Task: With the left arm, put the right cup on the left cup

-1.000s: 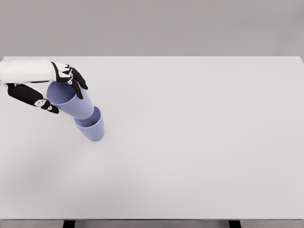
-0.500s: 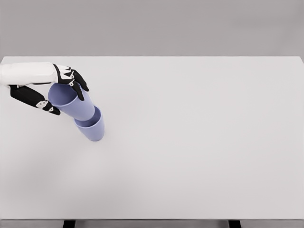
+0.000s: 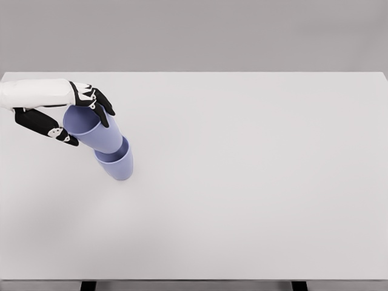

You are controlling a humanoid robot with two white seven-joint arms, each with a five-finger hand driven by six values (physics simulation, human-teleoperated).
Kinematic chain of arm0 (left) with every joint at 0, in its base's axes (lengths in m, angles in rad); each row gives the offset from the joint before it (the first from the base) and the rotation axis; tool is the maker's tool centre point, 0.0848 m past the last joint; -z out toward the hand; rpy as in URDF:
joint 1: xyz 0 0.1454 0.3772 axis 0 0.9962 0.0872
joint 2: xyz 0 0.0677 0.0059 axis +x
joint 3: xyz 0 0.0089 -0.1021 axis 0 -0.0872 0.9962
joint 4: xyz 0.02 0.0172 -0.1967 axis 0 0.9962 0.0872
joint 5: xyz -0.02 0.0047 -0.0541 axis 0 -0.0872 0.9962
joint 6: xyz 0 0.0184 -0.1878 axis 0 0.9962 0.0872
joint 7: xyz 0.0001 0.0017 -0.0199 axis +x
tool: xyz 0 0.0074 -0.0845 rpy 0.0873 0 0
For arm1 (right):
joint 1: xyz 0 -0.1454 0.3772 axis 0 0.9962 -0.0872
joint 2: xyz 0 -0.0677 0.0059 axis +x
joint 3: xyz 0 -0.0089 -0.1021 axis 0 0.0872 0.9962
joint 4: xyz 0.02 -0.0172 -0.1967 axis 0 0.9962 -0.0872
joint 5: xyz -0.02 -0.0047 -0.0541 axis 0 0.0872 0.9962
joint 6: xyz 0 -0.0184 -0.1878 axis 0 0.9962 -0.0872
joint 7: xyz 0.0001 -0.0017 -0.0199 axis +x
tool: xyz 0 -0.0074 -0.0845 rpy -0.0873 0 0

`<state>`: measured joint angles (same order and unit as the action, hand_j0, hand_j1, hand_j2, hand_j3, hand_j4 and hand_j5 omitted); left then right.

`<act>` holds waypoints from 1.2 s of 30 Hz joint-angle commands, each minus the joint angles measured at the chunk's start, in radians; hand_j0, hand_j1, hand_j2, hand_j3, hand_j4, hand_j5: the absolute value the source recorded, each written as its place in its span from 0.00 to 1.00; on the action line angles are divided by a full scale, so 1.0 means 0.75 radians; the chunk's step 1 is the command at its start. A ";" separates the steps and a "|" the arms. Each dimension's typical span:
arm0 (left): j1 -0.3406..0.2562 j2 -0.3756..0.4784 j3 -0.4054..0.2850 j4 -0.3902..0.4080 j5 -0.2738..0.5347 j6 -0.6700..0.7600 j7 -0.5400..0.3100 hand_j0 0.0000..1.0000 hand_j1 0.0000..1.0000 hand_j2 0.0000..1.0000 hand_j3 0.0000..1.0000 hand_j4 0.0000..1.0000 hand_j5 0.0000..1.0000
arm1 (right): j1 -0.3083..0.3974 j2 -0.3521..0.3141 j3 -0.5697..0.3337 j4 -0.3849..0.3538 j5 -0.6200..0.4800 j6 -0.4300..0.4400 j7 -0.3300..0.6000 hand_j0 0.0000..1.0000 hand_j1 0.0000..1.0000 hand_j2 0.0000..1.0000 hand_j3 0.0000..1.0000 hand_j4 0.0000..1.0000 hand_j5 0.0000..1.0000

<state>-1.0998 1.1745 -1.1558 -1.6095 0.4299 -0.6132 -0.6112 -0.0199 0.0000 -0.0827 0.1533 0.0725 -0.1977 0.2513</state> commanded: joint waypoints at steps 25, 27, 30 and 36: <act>0.045 -0.036 0.013 0.039 -0.007 0.003 0.000 0.60 0.60 0.60 0.60 0.60 0.60 | 0.000 0.000 0.000 0.000 0.002 0.000 0.000 1.00 1.00 1.00 1.00 1.00 1.00; 0.045 -0.036 0.011 0.039 -0.007 0.003 0.000 0.60 0.60 0.60 0.60 0.60 0.60 | 0.000 0.000 0.000 0.000 0.002 0.000 0.000 1.00 1.00 1.00 1.00 1.00 1.00; 0.045 -0.038 0.013 0.041 -0.009 0.003 0.000 0.60 0.60 0.60 0.60 0.60 0.60 | 0.000 0.000 0.000 0.000 0.002 0.000 0.000 1.00 1.00 1.00 1.00 1.00 1.00; 0.045 -0.050 0.013 0.072 -0.011 0.003 0.000 0.60 0.60 0.60 0.60 0.60 0.60 | 0.000 0.000 0.000 0.000 0.002 0.000 0.000 1.00 1.00 1.00 1.00 1.00 1.00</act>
<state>-1.0661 1.1390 -1.1479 -1.5611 0.4155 -0.6133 -0.6115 -0.0199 0.0000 -0.0827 0.1534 0.0723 -0.1977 0.2513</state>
